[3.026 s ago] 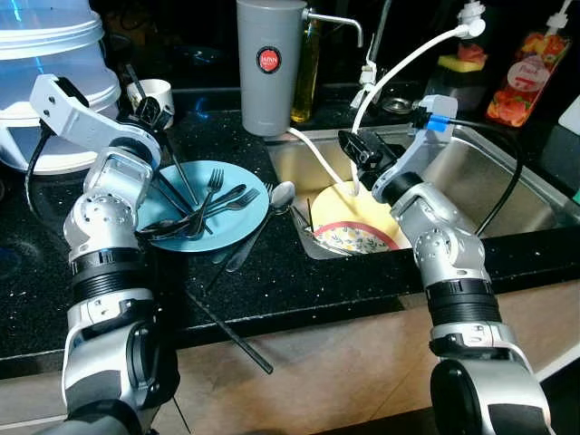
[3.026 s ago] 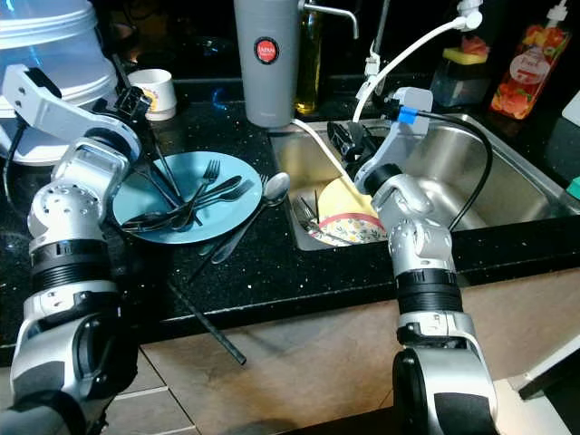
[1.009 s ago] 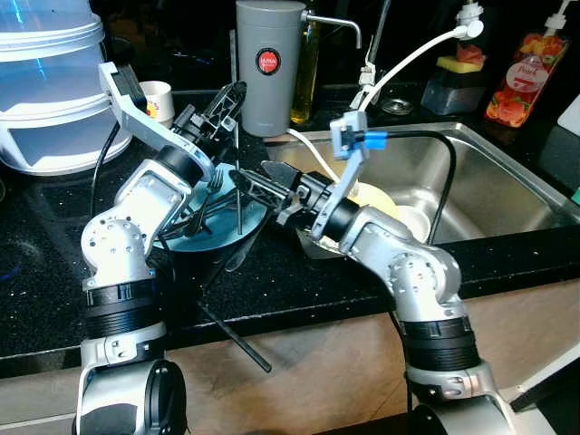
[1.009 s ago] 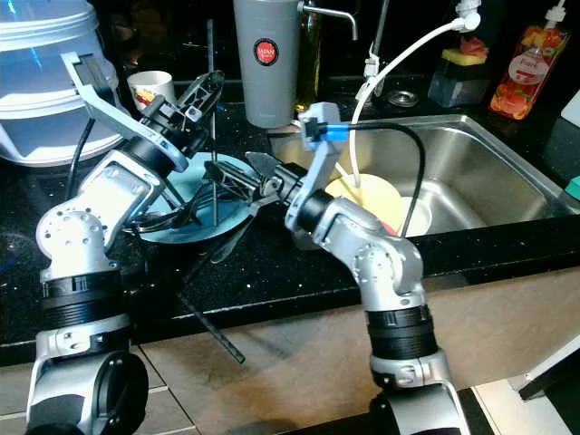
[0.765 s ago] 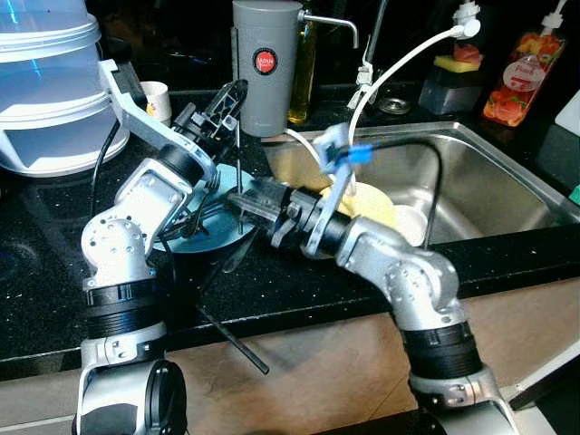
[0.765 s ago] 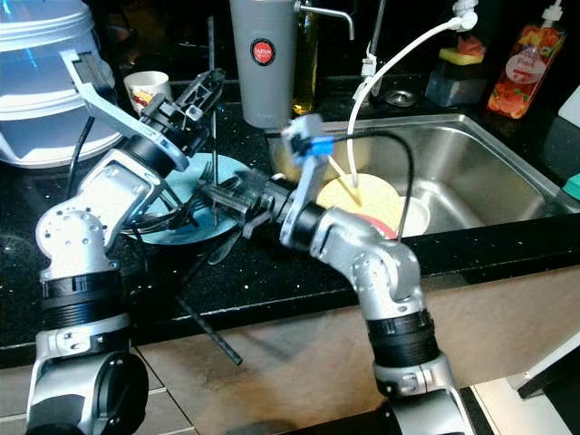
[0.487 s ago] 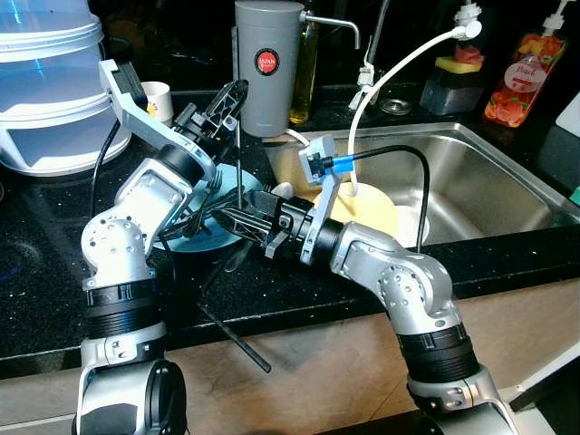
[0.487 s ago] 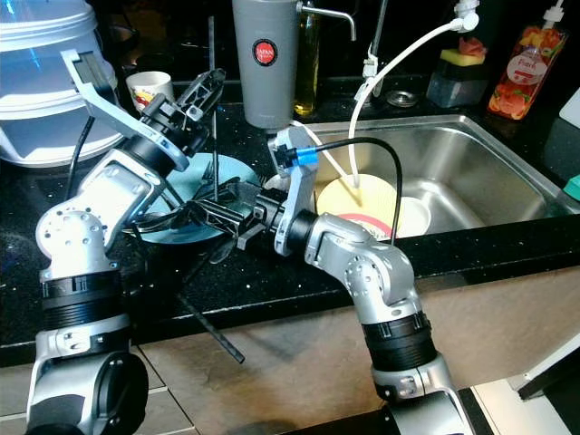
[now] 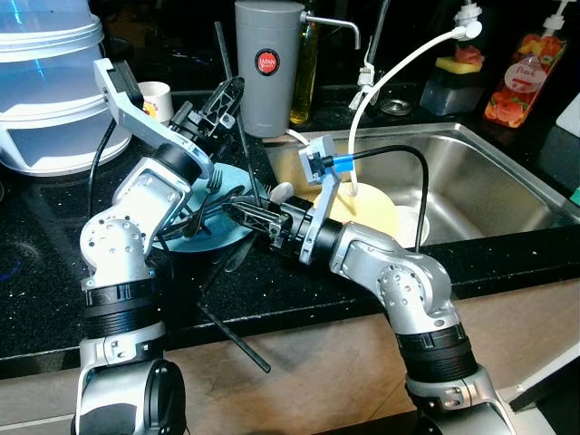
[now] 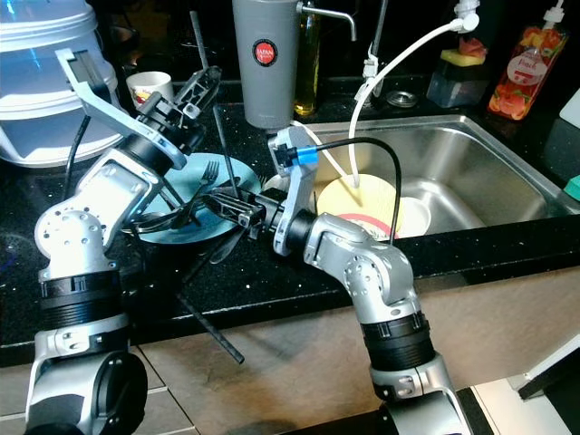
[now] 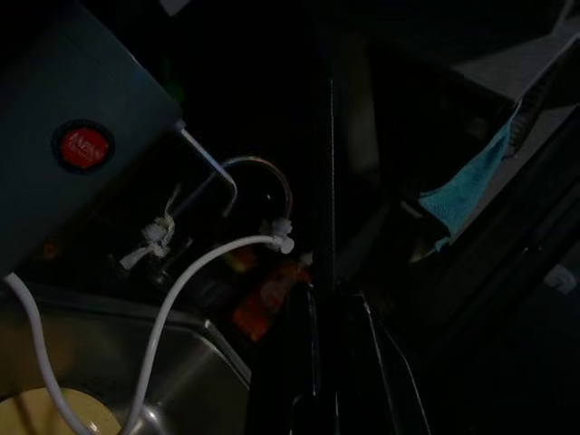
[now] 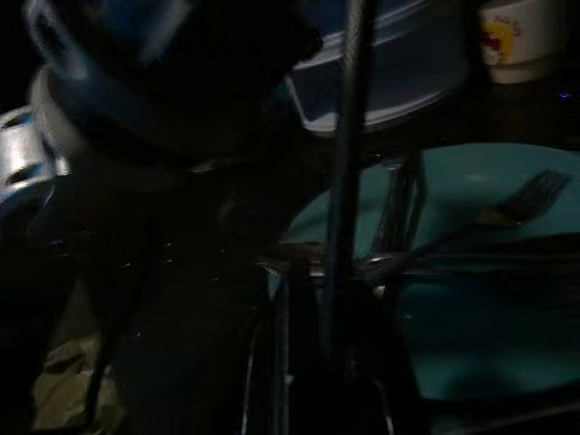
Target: Kitchen organization
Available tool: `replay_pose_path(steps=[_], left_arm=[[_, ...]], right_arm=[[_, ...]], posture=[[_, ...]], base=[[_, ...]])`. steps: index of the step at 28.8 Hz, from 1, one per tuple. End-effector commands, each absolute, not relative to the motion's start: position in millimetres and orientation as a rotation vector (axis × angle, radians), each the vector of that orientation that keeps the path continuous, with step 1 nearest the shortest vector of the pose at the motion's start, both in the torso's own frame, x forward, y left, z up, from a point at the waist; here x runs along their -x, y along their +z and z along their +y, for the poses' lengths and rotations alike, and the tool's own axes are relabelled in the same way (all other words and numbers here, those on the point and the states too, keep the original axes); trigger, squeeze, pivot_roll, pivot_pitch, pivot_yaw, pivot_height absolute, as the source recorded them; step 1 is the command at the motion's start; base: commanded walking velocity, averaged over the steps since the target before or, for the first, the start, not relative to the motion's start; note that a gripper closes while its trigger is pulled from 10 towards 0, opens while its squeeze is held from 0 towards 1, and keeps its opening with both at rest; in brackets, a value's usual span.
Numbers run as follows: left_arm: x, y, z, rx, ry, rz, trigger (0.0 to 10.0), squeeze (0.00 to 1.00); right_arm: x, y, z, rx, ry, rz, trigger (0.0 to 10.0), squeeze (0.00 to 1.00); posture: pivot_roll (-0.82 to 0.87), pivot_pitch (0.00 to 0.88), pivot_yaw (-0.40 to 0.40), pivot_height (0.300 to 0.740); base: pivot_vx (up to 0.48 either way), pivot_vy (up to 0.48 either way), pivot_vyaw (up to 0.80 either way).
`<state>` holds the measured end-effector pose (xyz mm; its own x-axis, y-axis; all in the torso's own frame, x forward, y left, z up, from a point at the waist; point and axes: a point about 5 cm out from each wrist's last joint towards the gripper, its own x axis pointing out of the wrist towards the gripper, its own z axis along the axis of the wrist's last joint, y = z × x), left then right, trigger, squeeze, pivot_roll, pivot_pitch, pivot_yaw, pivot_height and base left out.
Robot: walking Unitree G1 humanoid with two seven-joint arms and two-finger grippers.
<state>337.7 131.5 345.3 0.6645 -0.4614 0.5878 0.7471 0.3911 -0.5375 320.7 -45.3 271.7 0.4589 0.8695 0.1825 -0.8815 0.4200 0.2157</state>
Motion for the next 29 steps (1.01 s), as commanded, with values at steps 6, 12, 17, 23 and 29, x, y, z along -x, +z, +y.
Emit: replay_pose_path(steps=[6, 12, 17, 23, 29], left_arm=[[-336, 345, 129, 0.852, -0.815, -0.363, 0.0, 0.00], [-344, 341, 132, 0.840, -0.750, -0.340, 10.0, 1.00], [-350, 334, 139, 0.765, -0.644, -0.325, 10.0, 0.00], [-350, 327, 132, 0.594, -0.639, -0.300, 10.0, 0.00], [-335, 300, 86, 0.067, -0.828, -0.219, 10.0, 0.00]], right_arm=[[-325, 274, -48, -0.316, 1.070, -0.053, 0.0, 0.00], [-331, 275, -55, -0.331, 1.012, -0.069, 0.0, 0.00], [-353, 275, -86, -0.333, 0.813, -0.089, 0.0, 0.00], [-371, 269, -116, -0.246, 0.619, -0.088, 0.0, 0.00], [-388, 248, -144, 0.056, 0.401, -0.038, 0.0, 0.00]], posture=[[0.06, 0.077, 0.015, 0.740], [0.06, 0.074, 0.016, 0.740], [0.06, 0.074, 0.017, 0.740], [0.06, 0.076, 0.018, 0.740], [0.07, 0.075, 0.020, 0.740]], base=[[0.000, 0.000, 0.00], [0.000, 0.000, 0.00], [0.000, 0.000, 0.00], [0.000, 0.000, 0.00], [0.000, 0.000, 0.00]])
